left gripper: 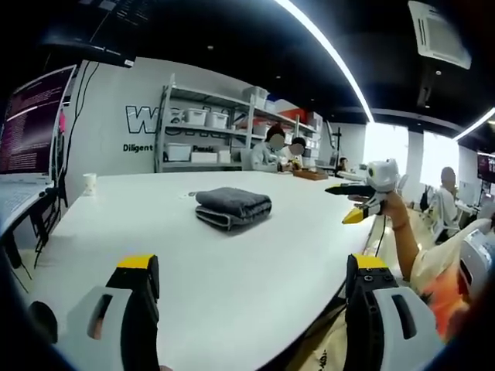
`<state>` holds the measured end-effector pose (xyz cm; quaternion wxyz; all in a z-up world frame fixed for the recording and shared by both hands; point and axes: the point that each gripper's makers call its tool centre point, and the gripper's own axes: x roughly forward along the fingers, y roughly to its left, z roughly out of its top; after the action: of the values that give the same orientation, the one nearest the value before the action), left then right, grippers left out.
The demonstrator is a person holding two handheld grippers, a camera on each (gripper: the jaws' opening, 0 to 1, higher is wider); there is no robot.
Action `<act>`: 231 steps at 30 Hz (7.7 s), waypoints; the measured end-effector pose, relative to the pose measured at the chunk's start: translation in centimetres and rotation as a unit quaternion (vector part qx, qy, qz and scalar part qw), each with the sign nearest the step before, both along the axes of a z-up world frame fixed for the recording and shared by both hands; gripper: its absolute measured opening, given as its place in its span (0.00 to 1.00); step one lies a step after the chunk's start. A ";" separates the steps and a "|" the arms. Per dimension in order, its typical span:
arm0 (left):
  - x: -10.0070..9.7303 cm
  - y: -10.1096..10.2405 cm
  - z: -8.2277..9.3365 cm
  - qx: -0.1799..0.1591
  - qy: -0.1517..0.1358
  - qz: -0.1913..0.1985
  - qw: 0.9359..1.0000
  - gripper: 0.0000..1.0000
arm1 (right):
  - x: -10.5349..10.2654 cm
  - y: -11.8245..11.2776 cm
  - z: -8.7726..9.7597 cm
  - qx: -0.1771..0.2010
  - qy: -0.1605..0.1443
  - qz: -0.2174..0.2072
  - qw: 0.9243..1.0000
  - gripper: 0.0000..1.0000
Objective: Open the folded towel by lifting each exposed corner and separating the folded layers until the towel lies flat within the target outline without major curled edges
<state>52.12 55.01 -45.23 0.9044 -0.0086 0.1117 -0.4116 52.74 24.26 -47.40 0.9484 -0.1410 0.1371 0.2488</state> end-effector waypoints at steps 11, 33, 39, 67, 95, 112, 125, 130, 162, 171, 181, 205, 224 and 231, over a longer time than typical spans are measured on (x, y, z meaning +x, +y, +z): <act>-0.4 -0.7 -0.3 0.010 0.001 -0.012 1.000 0.99 | 4.6 3.4 1.5 -0.020 -0.007 0.012 1.000 0.99; -0.4 1.7 0.5 -0.008 -0.007 0.010 1.000 0.99 | 14.7 11.1 1.3 -0.079 -0.023 0.004 0.997 0.98; -0.5 1.6 0.6 -0.005 -0.008 0.007 1.000 0.99 | 16.1 12.3 -0.9 -0.088 -0.008 0.003 0.996 0.95; -0.7 1.3 0.5 -0.004 -0.006 -0.001 1.000 0.97 | 18.2 11.0 -2.8 -0.042 -0.054 0.013 0.998 0.62; -0.5 1.3 0.4 -0.008 0.000 -0.006 1.000 0.94 | 20.0 10.2 -6.0 -0.128 -0.051 0.011 0.990 0.39; -0.6 0.7 0.2 -0.005 -0.001 -0.009 1.000 0.94 | 19.8 9.8 -5.1 -0.106 -0.072 0.001 0.992 0.15; -0.8 1.0 0.2 -0.006 -0.002 -0.003 1.000 0.94 | 19.4 11.6 -4.4 -0.076 -0.078 0.007 0.994 0.14; -0.9 0.7 0.0 -0.003 -0.001 -0.008 1.000 0.94 | 19.3 12.6 -4.3 -0.082 -0.081 0.011 0.993 0.13; -1.1 0.8 0.1 -0.004 0.003 -0.015 1.000 0.94 | 17.3 21.2 -4.2 -0.116 -0.097 0.032 0.988 0.14; -1.2 0.3 0.0 0.000 0.002 -0.019 1.000 0.93 | 17.3 21.2 -4.3 -0.085 -0.079 0.041 0.992 0.18; -1.0 0.4 0.1 0.000 0.002 -0.017 1.000 0.93 | 16.3 21.3 -3.8 -0.071 -0.082 0.059 0.992 0.37; -1.2 0.9 0.2 -0.003 -0.003 -0.011 1.000 0.94 | 15.3 22.6 -2.9 -0.055 -0.091 0.097 0.990 0.84; -1.5 1.3 0.7 -0.005 -0.010 -0.008 1.000 0.94 | 13.1 20.6 -1.9 -0.019 -0.065 0.101 0.993 0.99; -1.2 2.0 0.6 -0.003 -0.010 0.005 1.000 0.94 | 10.9 18.0 -1.4 0.004 -0.049 0.091 0.995 0.99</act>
<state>50.92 56.99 -44.63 0.9076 -0.0078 0.1019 -0.4071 63.59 42.22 -48.81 0.9280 -0.1610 0.0763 0.3273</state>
